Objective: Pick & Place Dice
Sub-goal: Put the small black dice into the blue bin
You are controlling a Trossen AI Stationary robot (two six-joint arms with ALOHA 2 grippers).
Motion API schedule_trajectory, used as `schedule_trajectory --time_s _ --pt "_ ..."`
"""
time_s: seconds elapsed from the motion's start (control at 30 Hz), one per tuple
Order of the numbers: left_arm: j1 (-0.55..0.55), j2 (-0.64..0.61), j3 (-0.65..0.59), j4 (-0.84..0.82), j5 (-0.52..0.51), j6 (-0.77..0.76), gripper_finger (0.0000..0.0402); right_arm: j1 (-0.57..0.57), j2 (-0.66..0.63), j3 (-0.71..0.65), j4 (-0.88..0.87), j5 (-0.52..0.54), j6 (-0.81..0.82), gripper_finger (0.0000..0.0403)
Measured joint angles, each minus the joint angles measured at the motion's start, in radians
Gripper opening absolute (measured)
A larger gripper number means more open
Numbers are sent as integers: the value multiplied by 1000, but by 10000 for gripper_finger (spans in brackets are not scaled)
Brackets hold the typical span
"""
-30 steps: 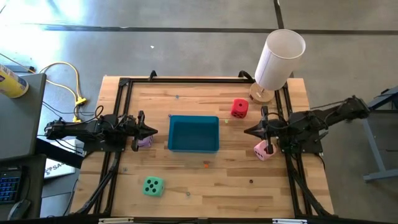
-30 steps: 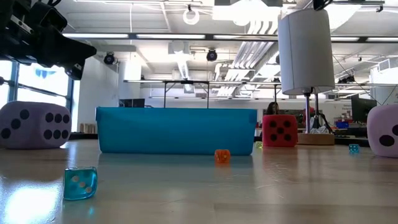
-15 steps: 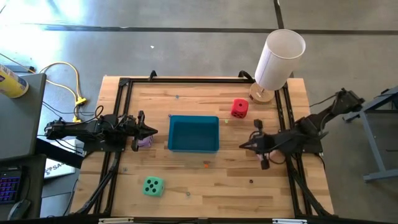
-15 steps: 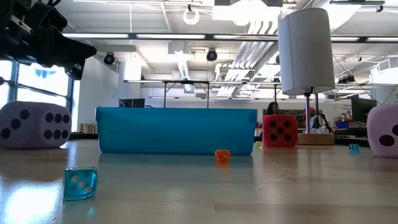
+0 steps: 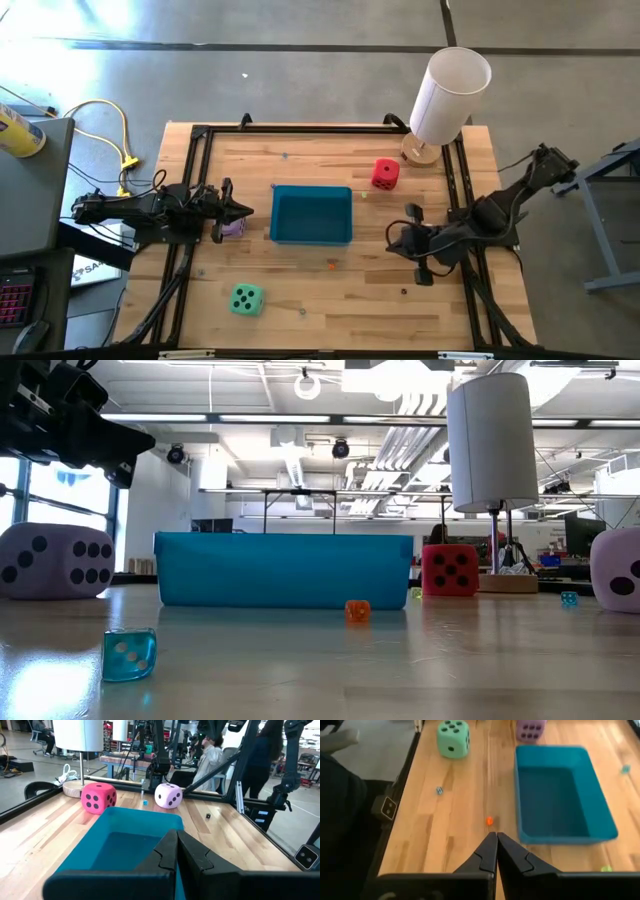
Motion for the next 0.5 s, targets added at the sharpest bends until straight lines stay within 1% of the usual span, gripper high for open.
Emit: schedule_trajectory --time_s 0.2,0.5 --pt "0 0 0 1 0 67 1 -1 17 27 -93 -36 100 2" --pt "0 0 0 6 0 69 1 10 17 27 -207 -61 284 2"
